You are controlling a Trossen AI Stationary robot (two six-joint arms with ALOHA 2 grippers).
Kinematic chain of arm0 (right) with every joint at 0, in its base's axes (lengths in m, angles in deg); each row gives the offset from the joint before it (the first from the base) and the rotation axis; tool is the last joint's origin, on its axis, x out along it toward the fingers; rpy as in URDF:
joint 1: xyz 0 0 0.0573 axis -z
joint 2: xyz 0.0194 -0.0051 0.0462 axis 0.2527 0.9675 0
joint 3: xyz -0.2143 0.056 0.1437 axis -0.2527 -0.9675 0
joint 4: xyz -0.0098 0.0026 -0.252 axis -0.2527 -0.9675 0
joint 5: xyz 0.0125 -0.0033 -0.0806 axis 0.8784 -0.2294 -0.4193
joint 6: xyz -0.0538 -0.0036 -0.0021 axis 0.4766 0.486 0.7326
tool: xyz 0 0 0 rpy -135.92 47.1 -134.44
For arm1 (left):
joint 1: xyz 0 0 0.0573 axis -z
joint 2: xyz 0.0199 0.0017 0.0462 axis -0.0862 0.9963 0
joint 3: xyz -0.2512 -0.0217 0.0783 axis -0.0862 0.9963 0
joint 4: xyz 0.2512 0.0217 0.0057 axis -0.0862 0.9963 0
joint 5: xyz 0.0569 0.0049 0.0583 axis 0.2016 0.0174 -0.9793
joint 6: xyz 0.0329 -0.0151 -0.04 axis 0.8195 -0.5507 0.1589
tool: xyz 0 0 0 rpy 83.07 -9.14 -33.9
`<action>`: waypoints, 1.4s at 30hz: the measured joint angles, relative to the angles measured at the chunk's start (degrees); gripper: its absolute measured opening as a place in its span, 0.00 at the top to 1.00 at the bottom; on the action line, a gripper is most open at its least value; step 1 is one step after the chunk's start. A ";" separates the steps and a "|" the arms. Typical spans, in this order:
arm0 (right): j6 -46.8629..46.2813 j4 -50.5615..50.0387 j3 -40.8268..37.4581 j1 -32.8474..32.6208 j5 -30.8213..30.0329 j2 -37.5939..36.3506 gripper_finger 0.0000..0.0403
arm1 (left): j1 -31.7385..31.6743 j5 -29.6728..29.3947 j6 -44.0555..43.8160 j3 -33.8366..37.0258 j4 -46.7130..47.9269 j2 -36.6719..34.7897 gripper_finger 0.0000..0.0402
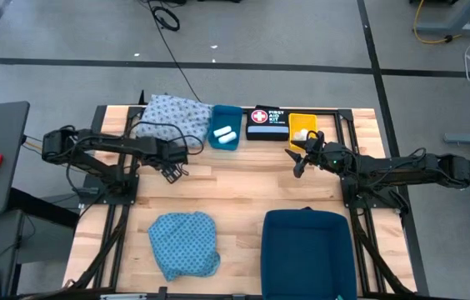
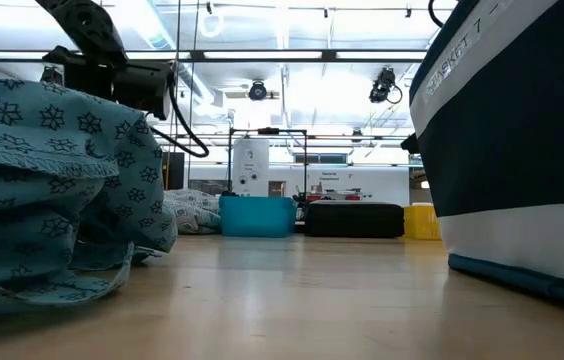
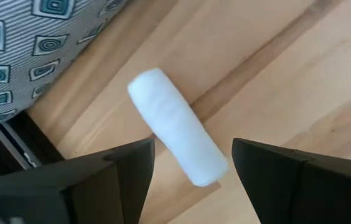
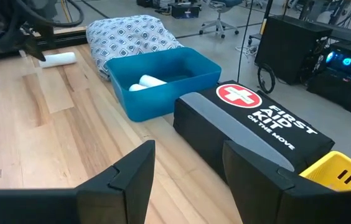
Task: Pick & place medical supplies in basket/bin
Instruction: Put the white rolled bandage into the small blue bin
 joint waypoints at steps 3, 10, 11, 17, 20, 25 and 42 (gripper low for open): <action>-0.01 0.00 0.00 0.00 0.04 0.00 0.51 | -1.20 0.14 0.30 0.00 -0.04 0.00 0.45; 0.01 0.00 0.00 0.00 0.13 0.00 0.51 | -1.67 0.16 0.72 0.21 -0.81 0.00 0.45; 0.01 0.00 0.00 0.00 0.13 0.00 0.51 | -1.67 0.20 0.44 0.65 -1.53 0.00 0.45; 0.01 0.00 0.00 0.00 0.28 0.00 0.51 | -4.04 7.41 -0.33 5.91 -8.23 -0.03 0.45; 0.01 -0.01 0.00 0.00 0.28 0.00 0.51 | -5.39 8.10 0.07 7.47 -9.83 -0.33 0.45; 0.01 0.00 0.00 0.00 0.28 0.00 0.51 | -5.76 9.28 3.51 7.78 -11.93 -0.57 0.47; 0.01 -0.04 0.00 0.00 0.24 0.00 0.51 | -1.48 15.82 13.80 8.22 -35.54 -0.31 0.89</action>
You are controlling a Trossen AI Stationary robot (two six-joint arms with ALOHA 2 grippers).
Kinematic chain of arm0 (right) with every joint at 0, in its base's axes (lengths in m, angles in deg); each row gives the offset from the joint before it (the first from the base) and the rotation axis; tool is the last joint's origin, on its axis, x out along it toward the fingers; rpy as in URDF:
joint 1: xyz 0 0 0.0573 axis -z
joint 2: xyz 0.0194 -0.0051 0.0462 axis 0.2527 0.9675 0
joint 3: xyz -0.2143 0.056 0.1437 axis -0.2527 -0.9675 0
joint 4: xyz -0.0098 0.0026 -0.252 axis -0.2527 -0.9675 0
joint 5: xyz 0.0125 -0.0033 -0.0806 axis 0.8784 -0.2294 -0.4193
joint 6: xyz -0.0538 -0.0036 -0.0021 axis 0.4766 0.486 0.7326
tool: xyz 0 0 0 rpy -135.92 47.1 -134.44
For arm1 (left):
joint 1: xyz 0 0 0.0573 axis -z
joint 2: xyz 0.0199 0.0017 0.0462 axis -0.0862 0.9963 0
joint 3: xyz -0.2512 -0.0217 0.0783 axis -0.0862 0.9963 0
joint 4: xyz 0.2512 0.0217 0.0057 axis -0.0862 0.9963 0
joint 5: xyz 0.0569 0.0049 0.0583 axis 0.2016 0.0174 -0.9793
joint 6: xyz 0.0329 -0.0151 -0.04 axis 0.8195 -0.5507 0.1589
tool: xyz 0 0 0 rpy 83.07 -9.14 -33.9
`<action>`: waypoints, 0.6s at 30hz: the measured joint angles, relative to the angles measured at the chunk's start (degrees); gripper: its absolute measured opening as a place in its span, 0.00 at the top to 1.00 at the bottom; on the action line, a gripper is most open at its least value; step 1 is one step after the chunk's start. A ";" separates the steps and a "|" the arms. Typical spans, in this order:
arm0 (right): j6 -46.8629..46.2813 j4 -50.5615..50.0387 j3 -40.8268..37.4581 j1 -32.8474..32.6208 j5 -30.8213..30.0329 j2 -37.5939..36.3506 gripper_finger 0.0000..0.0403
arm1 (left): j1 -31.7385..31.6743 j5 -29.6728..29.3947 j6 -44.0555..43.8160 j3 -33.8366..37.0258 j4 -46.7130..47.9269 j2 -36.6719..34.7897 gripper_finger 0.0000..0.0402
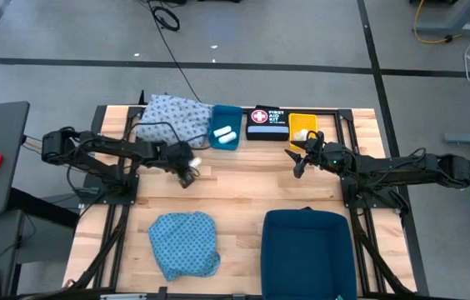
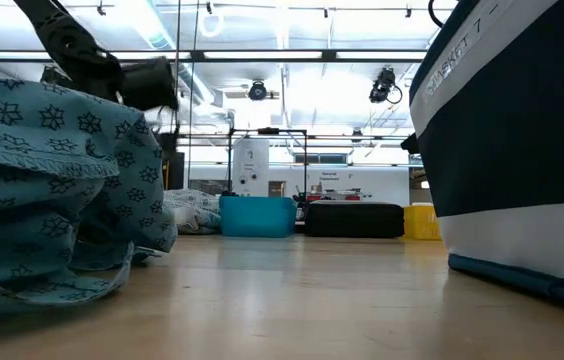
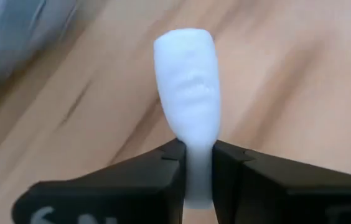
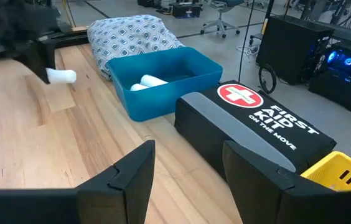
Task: Pick & place medical supplies in basket/bin
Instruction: Put the white rolled bandage into the small blue bin
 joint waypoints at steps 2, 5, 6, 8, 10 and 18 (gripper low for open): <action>0.00 -0.02 0.00 0.00 0.00 0.00 0.51 | 2.03 0.82 1.49 0.34 -9.97 -0.07 0.89; 0.02 -0.03 0.00 0.00 -0.02 0.00 0.51 | 4.77 1.70 3.83 2.72 -26.44 -0.07 0.89; 0.02 -0.03 0.00 0.00 -0.02 0.00 0.51 | 5.51 1.98 4.80 3.83 -33.39 -0.07 0.89; 0.04 -0.02 0.00 0.00 -0.05 0.00 0.51 | 6.71 2.08 6.84 6.38 -47.08 0.03 0.89; 0.04 -0.03 0.00 0.00 -0.20 0.00 0.51 | 7.32 2.09 8.11 9.06 -59.22 0.97 0.89; 0.04 0.00 0.00 0.00 -0.17 0.00 0.51 | 7.41 2.91 7.70 11.71 -84.30 10.99 0.89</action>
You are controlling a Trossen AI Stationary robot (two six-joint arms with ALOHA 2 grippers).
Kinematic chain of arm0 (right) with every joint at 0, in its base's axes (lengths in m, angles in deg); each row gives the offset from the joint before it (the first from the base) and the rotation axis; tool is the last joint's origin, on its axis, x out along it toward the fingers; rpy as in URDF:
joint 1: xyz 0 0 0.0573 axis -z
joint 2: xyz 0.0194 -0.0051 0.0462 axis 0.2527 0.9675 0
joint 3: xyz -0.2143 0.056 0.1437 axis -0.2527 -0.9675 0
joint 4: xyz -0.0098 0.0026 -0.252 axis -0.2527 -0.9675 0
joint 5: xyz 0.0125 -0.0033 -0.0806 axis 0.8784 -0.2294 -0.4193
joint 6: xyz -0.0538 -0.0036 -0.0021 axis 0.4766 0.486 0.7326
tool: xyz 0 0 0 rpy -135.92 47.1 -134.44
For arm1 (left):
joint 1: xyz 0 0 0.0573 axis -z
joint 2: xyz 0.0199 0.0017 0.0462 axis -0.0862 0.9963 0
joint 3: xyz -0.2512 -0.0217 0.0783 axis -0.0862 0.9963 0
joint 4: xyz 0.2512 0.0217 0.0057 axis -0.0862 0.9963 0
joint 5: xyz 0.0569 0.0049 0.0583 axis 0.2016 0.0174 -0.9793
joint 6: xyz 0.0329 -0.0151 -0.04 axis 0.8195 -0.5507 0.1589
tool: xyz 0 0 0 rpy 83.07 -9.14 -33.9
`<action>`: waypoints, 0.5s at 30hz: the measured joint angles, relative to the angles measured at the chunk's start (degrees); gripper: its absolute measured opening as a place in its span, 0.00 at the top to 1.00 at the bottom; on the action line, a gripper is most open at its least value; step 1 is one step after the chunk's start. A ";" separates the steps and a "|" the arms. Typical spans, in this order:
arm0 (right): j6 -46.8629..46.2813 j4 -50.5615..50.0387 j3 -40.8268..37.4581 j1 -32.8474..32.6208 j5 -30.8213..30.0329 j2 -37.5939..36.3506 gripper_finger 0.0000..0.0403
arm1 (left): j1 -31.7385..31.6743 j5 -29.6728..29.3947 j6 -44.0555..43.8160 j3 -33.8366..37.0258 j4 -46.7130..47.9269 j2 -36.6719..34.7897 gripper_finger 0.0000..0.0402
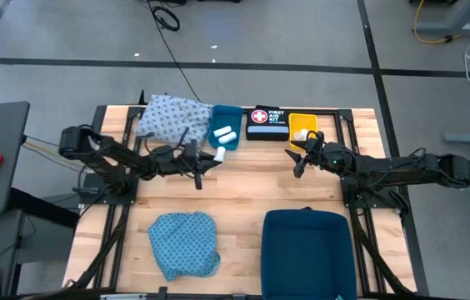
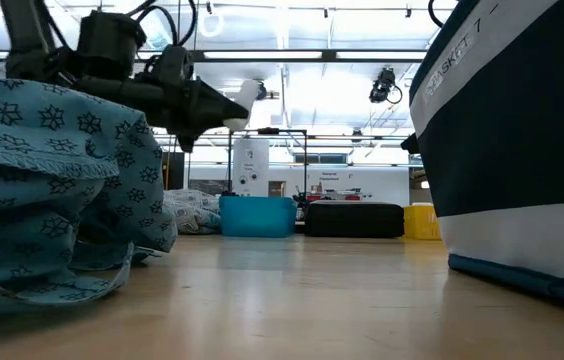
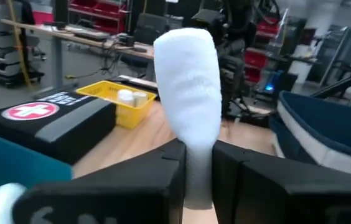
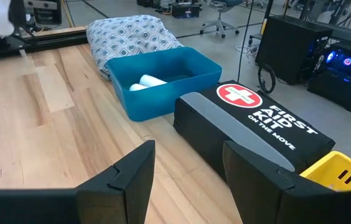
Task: Pick & place medical supplies in basket/bin
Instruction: Put the white rolled bandage into the small blue bin
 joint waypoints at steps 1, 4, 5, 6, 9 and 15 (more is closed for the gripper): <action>0.00 0.00 0.00 0.00 0.00 0.00 0.51 | -0.05 -0.06 -0.17 -0.53 -1.53 1.61 0.89; -0.22 0.00 0.00 0.00 0.02 0.00 0.51 | -1.31 -2.47 -0.24 -2.38 -2.33 5.15 0.89; -0.40 0.00 0.00 0.00 0.02 0.00 0.51 | -2.04 -3.21 -0.24 -3.21 -1.96 6.04 0.89; -0.51 0.00 0.00 0.00 0.02 0.00 0.51 | -2.84 -3.68 -0.26 -3.92 -1.67 6.77 0.89; -0.52 0.00 0.00 0.00 0.04 0.00 0.51 | -5.77 -4.89 -1.19 -6.46 1.11 8.23 0.89; -0.51 0.00 0.00 0.00 0.24 0.00 0.51 | -12.15 -4.92 -4.75 -13.00 13.49 9.25 0.89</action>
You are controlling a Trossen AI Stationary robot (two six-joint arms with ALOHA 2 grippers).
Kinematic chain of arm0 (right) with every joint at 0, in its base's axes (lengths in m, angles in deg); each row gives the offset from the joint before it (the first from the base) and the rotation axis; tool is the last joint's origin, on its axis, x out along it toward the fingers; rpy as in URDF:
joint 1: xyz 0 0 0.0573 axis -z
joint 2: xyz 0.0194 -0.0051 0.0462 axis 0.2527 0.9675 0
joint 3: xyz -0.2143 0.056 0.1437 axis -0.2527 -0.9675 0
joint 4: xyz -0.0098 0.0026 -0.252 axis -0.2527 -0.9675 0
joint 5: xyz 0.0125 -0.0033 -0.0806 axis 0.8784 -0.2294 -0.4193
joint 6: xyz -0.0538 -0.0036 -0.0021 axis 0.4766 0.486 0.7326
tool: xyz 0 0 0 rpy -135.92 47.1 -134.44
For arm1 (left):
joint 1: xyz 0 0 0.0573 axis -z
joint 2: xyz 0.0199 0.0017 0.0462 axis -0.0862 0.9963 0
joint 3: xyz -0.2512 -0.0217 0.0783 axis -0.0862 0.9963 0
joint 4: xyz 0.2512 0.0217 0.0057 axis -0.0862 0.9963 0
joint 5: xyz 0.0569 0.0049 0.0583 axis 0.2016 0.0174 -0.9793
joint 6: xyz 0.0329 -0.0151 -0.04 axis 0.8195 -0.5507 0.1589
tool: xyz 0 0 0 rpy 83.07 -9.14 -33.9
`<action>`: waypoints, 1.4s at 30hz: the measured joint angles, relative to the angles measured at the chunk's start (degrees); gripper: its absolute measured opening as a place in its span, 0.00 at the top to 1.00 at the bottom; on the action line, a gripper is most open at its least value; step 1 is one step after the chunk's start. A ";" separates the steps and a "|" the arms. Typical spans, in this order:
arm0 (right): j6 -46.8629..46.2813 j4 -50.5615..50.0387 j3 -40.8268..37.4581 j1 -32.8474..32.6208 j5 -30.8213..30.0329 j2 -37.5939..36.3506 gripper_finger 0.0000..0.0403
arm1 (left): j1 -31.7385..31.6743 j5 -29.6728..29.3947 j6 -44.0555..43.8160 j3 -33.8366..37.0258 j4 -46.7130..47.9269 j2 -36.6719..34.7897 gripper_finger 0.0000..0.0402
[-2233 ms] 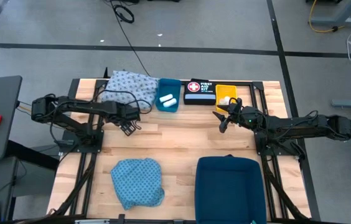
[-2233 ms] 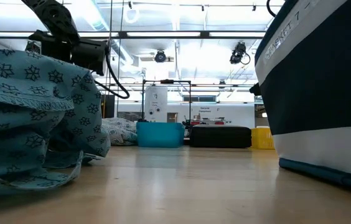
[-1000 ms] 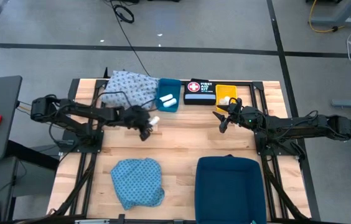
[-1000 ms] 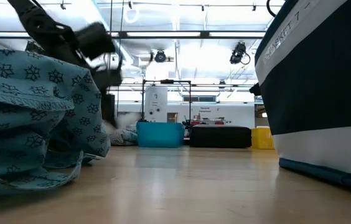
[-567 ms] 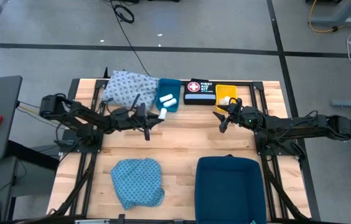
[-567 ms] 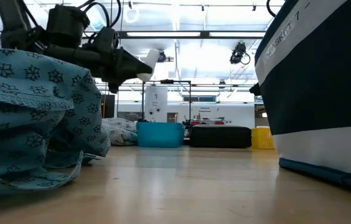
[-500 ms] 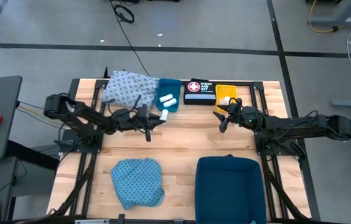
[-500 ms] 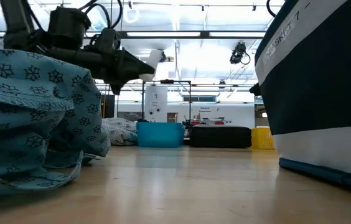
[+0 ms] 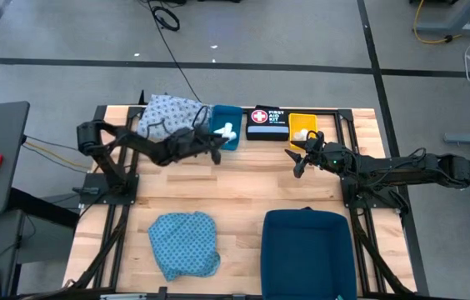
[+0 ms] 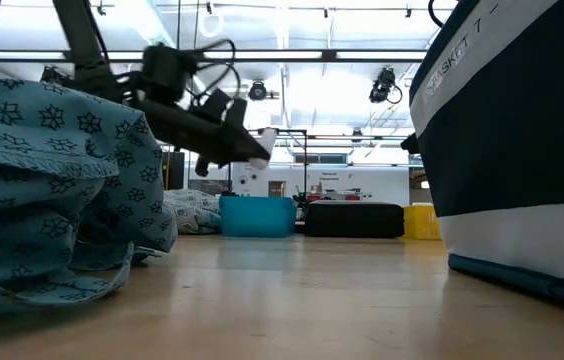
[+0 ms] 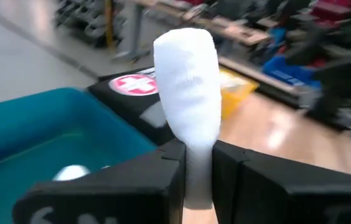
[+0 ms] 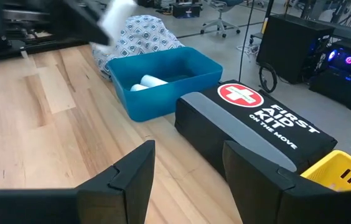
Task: Pick & place medical supplies in basket/bin
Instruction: Put the white rolled bandage into the small blue bin, then put the blue patient gown into the blue organizer bin
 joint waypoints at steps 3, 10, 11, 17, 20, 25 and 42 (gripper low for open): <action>0.00 0.00 0.00 0.00 0.00 -0.01 0.51 | -2.51 -0.66 -0.03 -3.84 8.73 0.00 0.89; 0.01 0.00 0.00 0.00 -0.02 0.00 0.51 | -5.76 -1.64 2.42 -12.19 28.77 0.00 0.89; 0.01 0.00 0.00 0.00 -0.02 0.00 0.51 | -5.99 -1.98 2.84 -12.92 30.15 0.00 0.89; 0.02 0.00 0.00 0.00 -0.02 0.00 0.51 | -6.43 -2.51 4.52 -15.08 36.01 0.00 0.89; 0.03 0.00 0.00 0.00 -0.03 0.00 0.51 | -6.35 -2.17 4.50 -15.08 36.93 0.00 0.89; 0.03 0.00 0.00 0.00 -0.04 0.00 0.51 | -6.35 -2.15 4.23 -15.08 37.87 0.00 0.87; 0.03 -0.02 0.00 0.00 -0.07 0.00 0.51 | -6.35 0.25 6.76 -15.10 37.92 -0.02 0.46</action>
